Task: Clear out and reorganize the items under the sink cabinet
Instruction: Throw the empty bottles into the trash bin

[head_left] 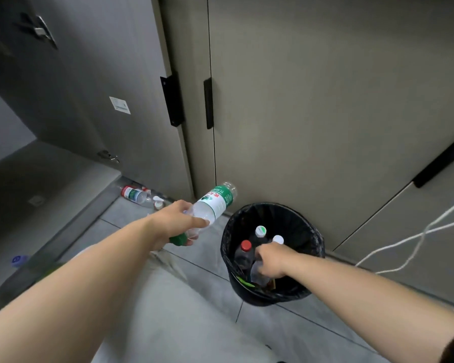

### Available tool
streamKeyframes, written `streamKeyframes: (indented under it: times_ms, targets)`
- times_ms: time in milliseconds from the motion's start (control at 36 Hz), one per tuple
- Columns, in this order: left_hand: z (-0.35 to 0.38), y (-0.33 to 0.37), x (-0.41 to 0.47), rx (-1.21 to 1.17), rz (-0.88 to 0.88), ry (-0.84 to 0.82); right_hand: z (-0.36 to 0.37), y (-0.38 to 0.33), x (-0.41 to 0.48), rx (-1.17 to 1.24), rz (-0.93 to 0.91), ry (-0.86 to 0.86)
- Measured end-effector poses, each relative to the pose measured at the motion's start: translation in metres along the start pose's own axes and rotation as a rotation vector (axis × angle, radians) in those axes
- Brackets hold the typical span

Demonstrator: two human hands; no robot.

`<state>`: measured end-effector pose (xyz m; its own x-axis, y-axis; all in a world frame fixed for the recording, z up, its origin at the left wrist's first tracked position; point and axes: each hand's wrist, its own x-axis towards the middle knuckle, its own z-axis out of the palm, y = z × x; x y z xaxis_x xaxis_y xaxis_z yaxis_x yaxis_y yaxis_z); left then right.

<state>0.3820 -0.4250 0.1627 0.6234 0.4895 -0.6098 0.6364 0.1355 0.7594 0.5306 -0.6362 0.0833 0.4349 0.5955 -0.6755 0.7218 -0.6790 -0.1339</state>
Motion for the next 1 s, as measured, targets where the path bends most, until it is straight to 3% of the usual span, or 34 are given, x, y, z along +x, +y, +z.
streamKeyframes:
  times_ms: [194,556,639,750,806,861,917,1000]
  targets:
    - [-0.002,0.004,-0.001,0.026,0.011,0.014,0.03,-0.004,0.023,0.195,0.121,0.022]
    - [-0.004,0.008,0.003,-0.032,0.149,-0.026,0.027,0.002,0.022,0.455,0.126,-0.019]
    - [-0.003,0.011,0.002,-0.033,0.19,0.014,-0.004,0.006,0.011,0.39,0.139,0.102]
    - [-0.002,0.015,-0.001,-0.017,0.282,0.065,-0.056,0.004,-0.009,0.314,0.151,0.493]
    - [-0.001,0.017,-0.001,-0.009,0.318,0.09,-0.078,-0.003,-0.02,0.341,0.079,0.688]
    - [0.0,0.02,-0.003,0.004,0.346,0.114,-0.096,-0.014,-0.031,0.398,-0.13,0.815]
    - [0.002,0.023,-0.005,0.019,0.371,0.13,-0.109,-0.029,-0.041,0.446,-0.353,0.808]
    - [0.006,0.029,-0.009,0.069,0.417,0.154,-0.117,-0.05,-0.044,0.431,-0.499,0.706]
